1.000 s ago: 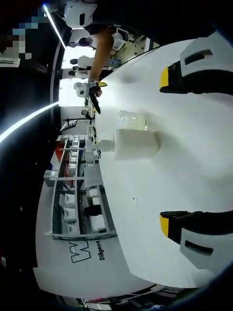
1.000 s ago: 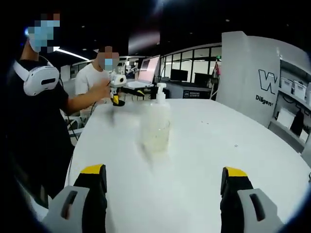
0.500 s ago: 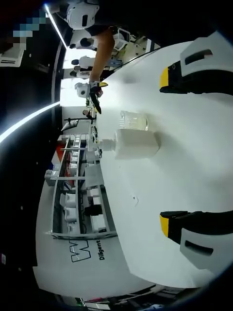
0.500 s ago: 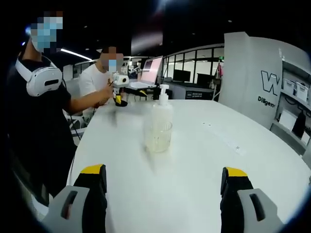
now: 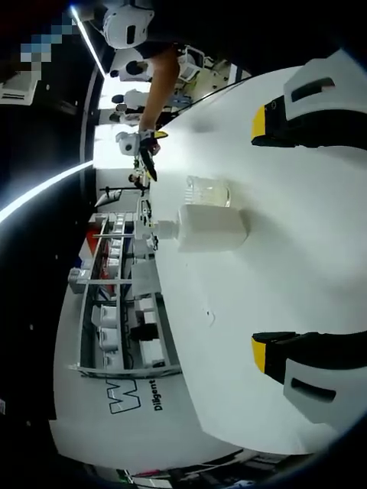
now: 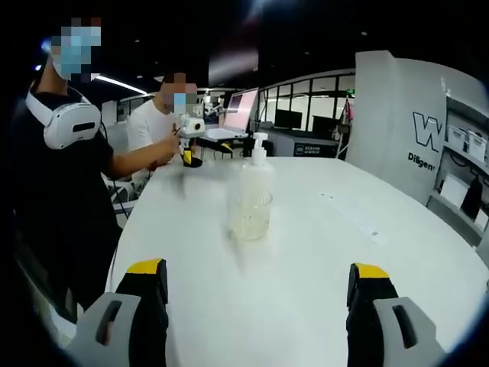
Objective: Hold the bottle steady, press the pump all the way down and release, and repeat the specified number of times to dispense into the cup
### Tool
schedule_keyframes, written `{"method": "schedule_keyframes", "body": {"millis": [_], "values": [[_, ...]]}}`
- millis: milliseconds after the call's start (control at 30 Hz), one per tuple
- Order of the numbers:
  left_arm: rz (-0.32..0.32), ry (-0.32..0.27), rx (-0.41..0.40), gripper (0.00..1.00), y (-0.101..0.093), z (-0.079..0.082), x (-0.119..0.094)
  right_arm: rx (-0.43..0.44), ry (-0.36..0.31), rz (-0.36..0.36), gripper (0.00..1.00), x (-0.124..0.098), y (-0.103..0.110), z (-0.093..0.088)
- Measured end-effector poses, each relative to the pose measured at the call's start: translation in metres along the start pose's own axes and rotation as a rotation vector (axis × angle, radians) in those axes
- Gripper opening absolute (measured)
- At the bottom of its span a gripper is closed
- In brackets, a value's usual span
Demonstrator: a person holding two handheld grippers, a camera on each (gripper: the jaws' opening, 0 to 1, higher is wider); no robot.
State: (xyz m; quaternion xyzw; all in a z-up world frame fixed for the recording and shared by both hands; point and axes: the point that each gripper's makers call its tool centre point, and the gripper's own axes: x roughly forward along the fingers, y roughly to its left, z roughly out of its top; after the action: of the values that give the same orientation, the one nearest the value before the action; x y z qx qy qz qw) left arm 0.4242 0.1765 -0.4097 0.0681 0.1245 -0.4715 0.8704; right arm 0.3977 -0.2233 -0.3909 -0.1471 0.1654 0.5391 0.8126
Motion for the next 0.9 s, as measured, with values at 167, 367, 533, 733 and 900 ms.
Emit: {"method": "schedule_keyframes", "body": {"millis": [167, 367, 533, 733, 900], "values": [[-0.011, 0.004, 0.004, 0.99, -0.002, -0.001, 0.000, 0.005, -0.003, -0.006, 0.99, -0.001, 0.000, -0.002], [-0.029, -0.003, 0.002, 0.99, -0.004, 0.001, 0.000, 0.011, -0.016, 0.001, 0.99, -0.002, 0.007, 0.000], [-0.035, 0.008, 0.012, 0.99, -0.004, -0.002, -0.001, 0.013, -0.012, -0.006, 0.99, -0.002, 0.009, 0.000], [-0.021, 0.023, 0.048, 0.99, -0.001, -0.004, -0.003, 0.016, -0.010, -0.010, 0.99, 0.003, 0.016, 0.002], [-0.023, 0.022, 0.035, 0.99, 0.001, -0.004, 0.000, 0.022, -0.012, -0.007, 0.99, 0.006, 0.021, 0.004]]}}
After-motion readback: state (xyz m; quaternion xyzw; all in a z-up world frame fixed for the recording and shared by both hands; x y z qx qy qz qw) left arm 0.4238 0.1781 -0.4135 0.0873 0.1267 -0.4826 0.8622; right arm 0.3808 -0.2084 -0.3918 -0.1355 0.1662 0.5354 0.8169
